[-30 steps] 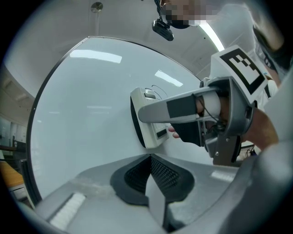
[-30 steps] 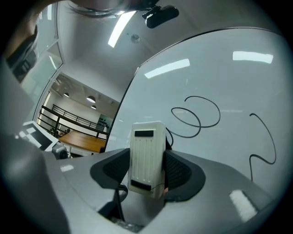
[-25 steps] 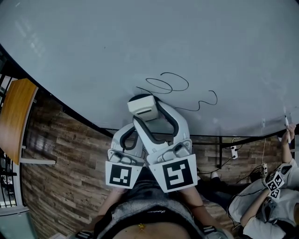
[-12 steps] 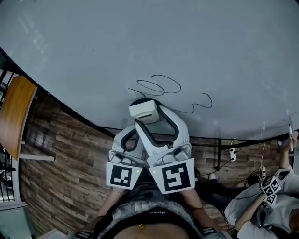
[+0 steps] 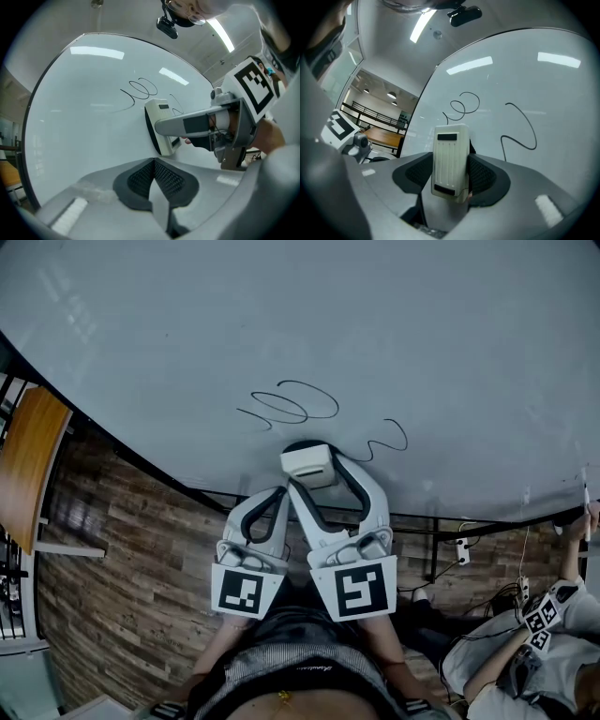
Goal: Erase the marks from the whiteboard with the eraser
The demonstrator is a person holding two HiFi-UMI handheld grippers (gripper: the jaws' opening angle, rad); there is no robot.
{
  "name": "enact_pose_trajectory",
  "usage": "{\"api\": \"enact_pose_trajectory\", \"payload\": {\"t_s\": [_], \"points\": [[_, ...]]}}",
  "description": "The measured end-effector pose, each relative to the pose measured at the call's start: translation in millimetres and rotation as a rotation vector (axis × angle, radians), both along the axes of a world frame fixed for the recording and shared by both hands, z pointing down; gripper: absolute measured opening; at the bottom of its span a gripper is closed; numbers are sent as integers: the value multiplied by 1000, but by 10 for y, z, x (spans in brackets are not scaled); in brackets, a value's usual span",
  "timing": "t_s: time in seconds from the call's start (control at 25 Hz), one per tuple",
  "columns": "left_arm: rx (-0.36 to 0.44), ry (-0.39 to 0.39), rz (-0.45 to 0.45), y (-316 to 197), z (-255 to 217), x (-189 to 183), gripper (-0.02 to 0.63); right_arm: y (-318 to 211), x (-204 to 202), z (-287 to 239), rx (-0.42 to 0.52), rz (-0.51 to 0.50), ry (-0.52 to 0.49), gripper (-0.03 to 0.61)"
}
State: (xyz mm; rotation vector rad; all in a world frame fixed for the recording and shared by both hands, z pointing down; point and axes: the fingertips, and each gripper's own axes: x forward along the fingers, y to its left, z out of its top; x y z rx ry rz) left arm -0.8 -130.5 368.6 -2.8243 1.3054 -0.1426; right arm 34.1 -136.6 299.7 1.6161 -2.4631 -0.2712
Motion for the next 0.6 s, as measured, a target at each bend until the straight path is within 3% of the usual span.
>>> {"api": "enact_pose_trajectory", "payload": {"t_s": [0.4, 0.6], "points": [[3, 1, 11, 136, -26, 289, 0, 125, 425, -83, 1, 43, 12, 239], [21, -10, 11, 192, -39, 397, 0, 144, 452, -331, 29, -5, -32, 239]]}}
